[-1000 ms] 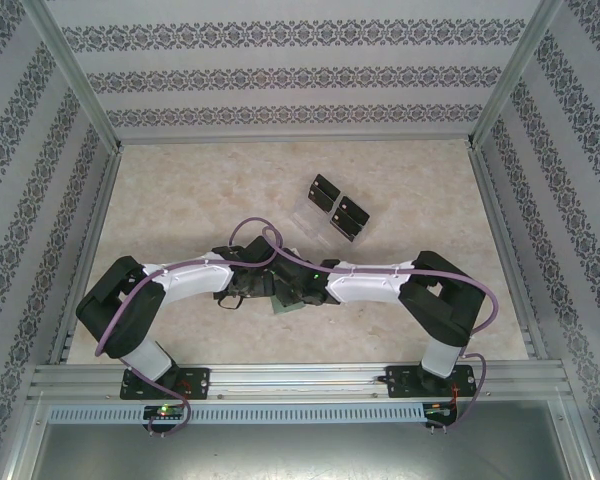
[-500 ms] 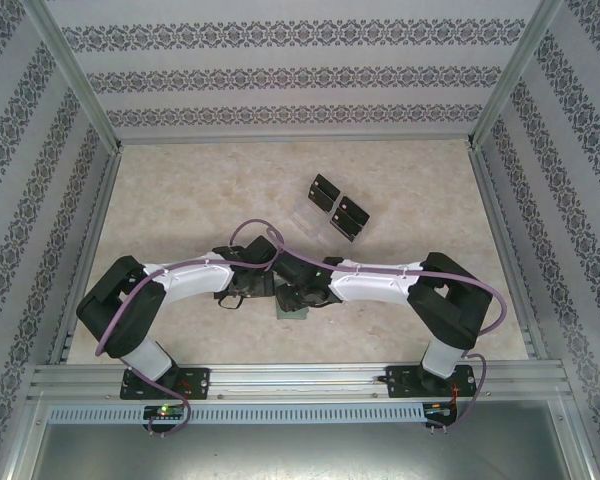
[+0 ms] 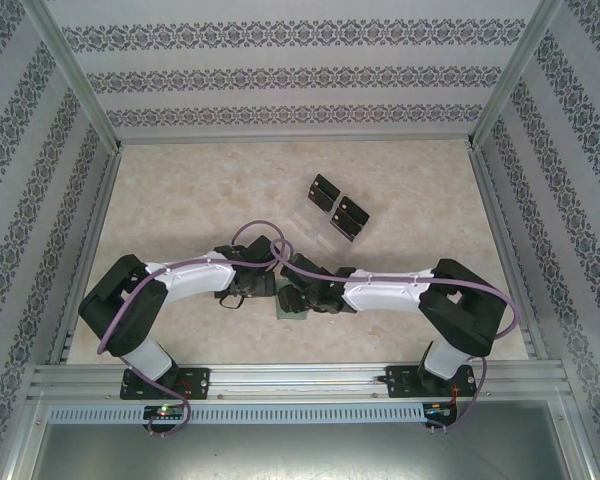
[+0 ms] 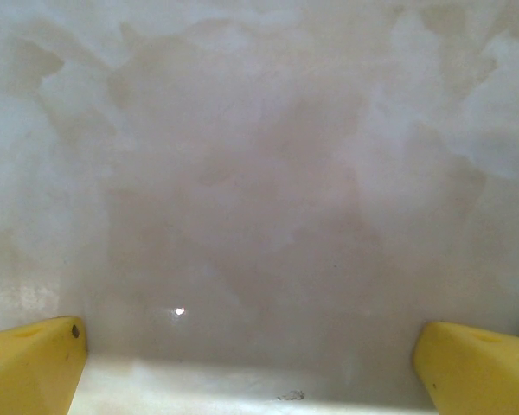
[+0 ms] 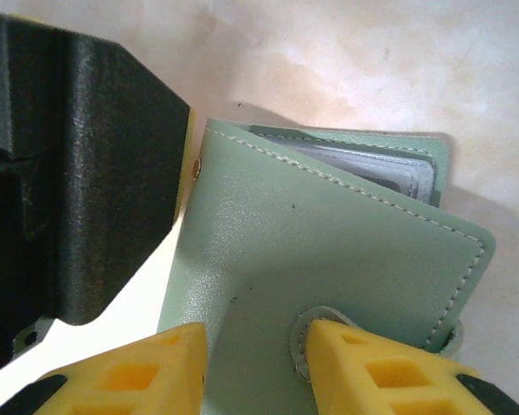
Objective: Put the credit cards into the card holder
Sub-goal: Close the button on the card holder.
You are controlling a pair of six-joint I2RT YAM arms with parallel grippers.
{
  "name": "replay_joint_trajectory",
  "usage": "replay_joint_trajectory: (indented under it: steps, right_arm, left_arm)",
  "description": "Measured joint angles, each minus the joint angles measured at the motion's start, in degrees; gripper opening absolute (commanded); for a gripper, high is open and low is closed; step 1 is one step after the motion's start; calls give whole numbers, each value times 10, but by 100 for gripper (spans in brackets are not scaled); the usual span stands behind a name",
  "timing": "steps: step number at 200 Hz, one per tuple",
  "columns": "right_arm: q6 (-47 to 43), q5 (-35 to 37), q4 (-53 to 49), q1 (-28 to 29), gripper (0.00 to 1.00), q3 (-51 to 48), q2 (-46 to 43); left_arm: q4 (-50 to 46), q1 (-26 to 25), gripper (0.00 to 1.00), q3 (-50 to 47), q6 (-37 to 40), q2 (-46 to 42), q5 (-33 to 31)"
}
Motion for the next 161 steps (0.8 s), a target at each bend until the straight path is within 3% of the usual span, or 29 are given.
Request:
replay_joint_trajectory:
  steps: [53, 161]
  right_arm:
    - [35, 65, 20, 36, 39, -6, 12]
    - [186, 398, 137, 176, 40, -20, 110]
  left_arm:
    - [-1, 0, 100, 2, 1, 3, 0]
    - [-1, 0, 100, 2, 3, 3, 0]
